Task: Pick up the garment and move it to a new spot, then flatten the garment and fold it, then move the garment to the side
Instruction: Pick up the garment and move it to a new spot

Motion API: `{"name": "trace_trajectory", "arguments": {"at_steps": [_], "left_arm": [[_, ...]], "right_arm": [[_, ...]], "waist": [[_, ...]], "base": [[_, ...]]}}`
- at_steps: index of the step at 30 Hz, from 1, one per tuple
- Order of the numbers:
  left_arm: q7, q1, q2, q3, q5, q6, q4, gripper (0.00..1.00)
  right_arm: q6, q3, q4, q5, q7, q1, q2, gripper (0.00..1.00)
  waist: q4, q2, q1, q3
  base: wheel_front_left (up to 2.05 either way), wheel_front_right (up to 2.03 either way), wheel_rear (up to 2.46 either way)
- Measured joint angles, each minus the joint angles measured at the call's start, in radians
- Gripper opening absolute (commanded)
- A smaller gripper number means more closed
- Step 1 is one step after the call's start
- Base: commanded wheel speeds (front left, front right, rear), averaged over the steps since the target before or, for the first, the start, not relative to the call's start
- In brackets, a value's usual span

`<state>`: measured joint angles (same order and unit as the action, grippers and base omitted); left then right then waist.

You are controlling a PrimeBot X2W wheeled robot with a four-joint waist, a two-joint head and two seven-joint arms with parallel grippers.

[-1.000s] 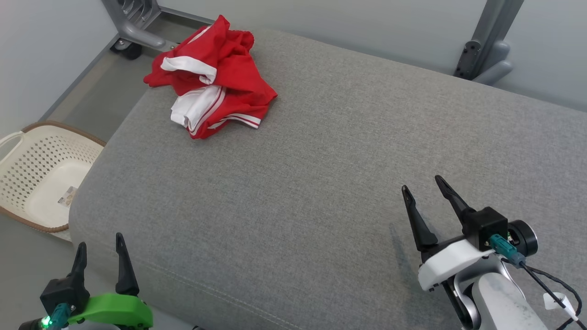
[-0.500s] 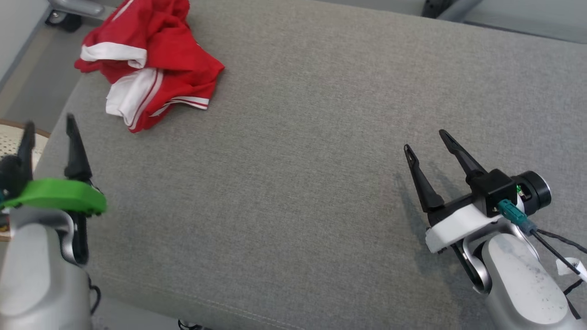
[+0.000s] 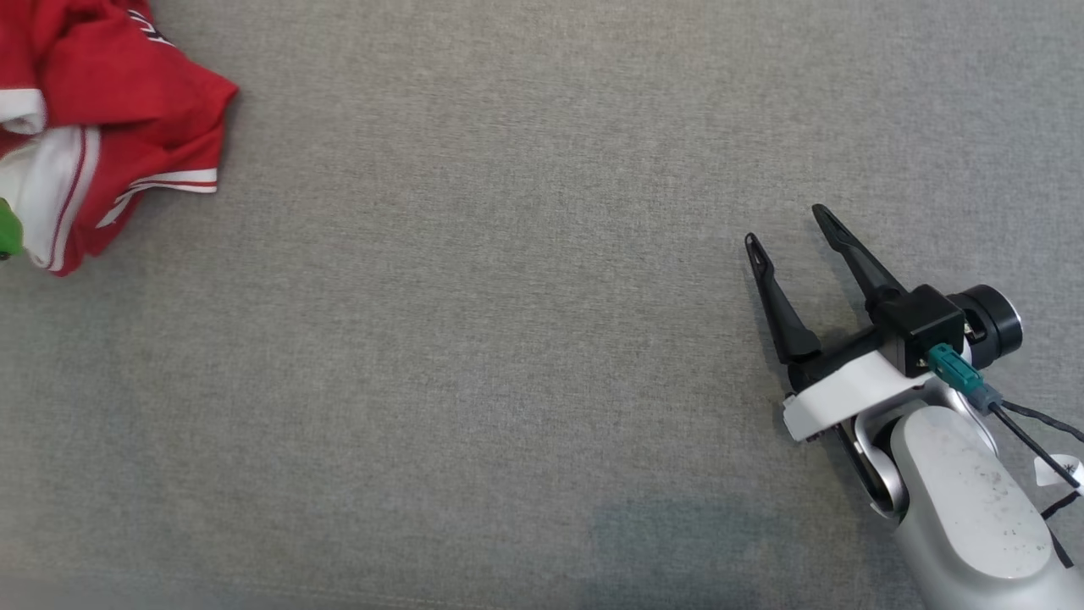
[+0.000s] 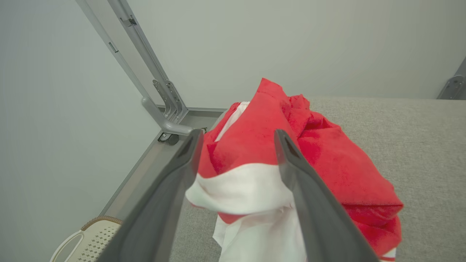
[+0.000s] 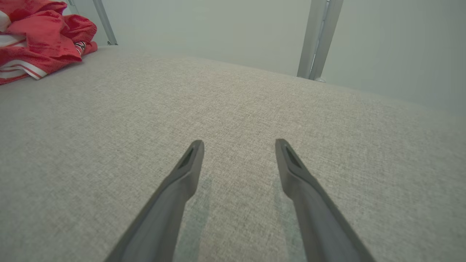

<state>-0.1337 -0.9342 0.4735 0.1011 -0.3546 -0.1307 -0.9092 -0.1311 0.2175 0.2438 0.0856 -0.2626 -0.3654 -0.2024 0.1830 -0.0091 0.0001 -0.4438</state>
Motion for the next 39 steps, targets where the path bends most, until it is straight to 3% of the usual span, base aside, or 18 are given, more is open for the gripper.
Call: {"name": "trace_trajectory", "arguments": {"at_steps": [3, 5, 11, 13, 14, 30, 33, 39], "left_arm": [[0.077, -0.053, 0.058, 0.05, 0.006, -0.001, -0.078, 1.0], [0.101, -0.077, 0.086, 0.057, 0.024, 0.023, -0.127, 1.0], [0.149, -0.104, 0.057, 0.06, -0.006, 0.016, -0.225, 1.0], [0.147, -0.103, 0.053, 0.058, -0.016, 0.015, -0.247, 0.07], [0.143, -0.103, 0.051, 0.058, -0.019, 0.012, -0.258, 0.0], [-0.065, -0.168, 0.056, 0.126, 0.021, 0.008, -0.212, 0.0], [-0.088, -0.182, 0.032, 0.156, 0.022, 0.006, -0.176, 0.0], [-0.114, -0.15, -0.074, 0.241, -0.03, 0.002, -0.073, 0.0]], "right_arm": [[0.0, 0.005, 0.003, 0.001, 0.0, -0.013, 0.003, 1.0], [0.0, 0.009, 0.003, 0.001, 0.0, -0.019, 0.01, 1.0], [0.0, 0.005, 0.005, 0.012, -0.003, -0.029, 0.029, 1.0], [0.0, 0.001, 0.008, 0.015, -0.003, -0.028, 0.032, 1.0], [0.0, -0.001, 0.009, 0.018, -0.003, -0.027, 0.035, 1.0], [0.0, -0.011, 0.05, 0.054, -0.002, 0.045, 0.09, 1.0], [0.0, -0.022, 0.053, 0.063, -0.002, 0.077, 0.1, 1.0], [0.0, -0.044, 0.061, 0.08, -0.002, 0.139, 0.118, 1.0]], "waist": [[-0.029, 0.0, -0.0001, -0.032], [-0.048, 0.0, -0.0001, -0.05], [-0.102, 0.0, -0.0001, -0.086], [-0.114, 0.0, -0.0001, -0.09], [-0.117, 0.0, -0.0001, -0.088], [-0.105, 0.0, -0.0001, 0.067], [-0.104, 0.0, -0.0001, 0.115], [-0.108, 0.0001, -0.0001, 0.214]], "base": [[0.0, 0.0, 0.0], [0.0, 0.0, 0.0], [0.0, 0.0, 0.0], [0.0, 0.0, 0.0], [0.0, 0.0, 0.0], [0.0, 0.0, 0.0], [0.0, 0.0, 0.0], [0.0, 0.0, 0.0]]}}
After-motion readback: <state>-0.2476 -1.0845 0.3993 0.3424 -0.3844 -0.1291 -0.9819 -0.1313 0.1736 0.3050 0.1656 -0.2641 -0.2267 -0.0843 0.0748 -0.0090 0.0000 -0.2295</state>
